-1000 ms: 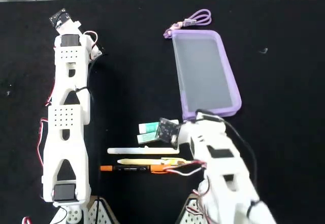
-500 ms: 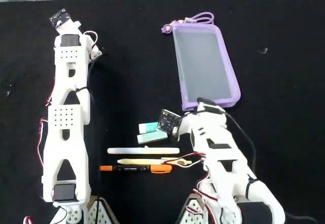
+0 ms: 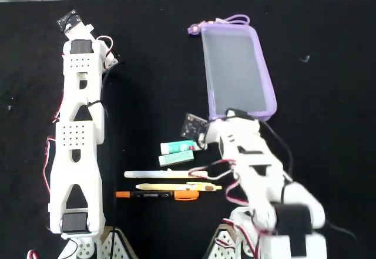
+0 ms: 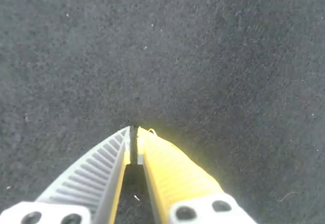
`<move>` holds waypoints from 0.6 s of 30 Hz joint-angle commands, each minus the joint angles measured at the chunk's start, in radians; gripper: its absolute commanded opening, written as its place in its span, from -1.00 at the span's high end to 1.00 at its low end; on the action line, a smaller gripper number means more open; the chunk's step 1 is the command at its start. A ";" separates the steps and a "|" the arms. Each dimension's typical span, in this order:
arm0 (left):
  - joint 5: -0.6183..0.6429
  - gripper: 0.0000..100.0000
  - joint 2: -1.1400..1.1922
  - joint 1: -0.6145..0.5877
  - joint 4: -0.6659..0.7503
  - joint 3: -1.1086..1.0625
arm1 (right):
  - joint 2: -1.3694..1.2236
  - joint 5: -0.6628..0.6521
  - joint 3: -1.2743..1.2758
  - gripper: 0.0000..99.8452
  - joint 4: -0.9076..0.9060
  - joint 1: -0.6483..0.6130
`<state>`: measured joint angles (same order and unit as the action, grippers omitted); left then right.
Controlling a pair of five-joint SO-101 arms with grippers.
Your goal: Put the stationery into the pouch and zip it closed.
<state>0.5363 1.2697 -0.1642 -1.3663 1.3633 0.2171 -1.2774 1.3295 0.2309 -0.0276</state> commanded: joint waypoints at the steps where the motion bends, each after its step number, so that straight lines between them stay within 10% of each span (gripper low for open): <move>1: -0.012 0.94 0.003 -0.045 0.026 0.018 | -0.074 0.021 -0.028 0.98 0.104 0.031; 10: -0.012 0.94 0.003 -0.039 0.029 0.018 | 0.076 0.018 0.203 0.98 0.276 0.077; 18: -0.012 0.94 0.005 -0.039 0.043 0.016 | 0.403 0.020 0.130 0.98 -0.342 0.178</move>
<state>0.5363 1.2697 -0.1642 -1.3525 1.3633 0.4902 -1.2727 1.5121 0.1726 0.1013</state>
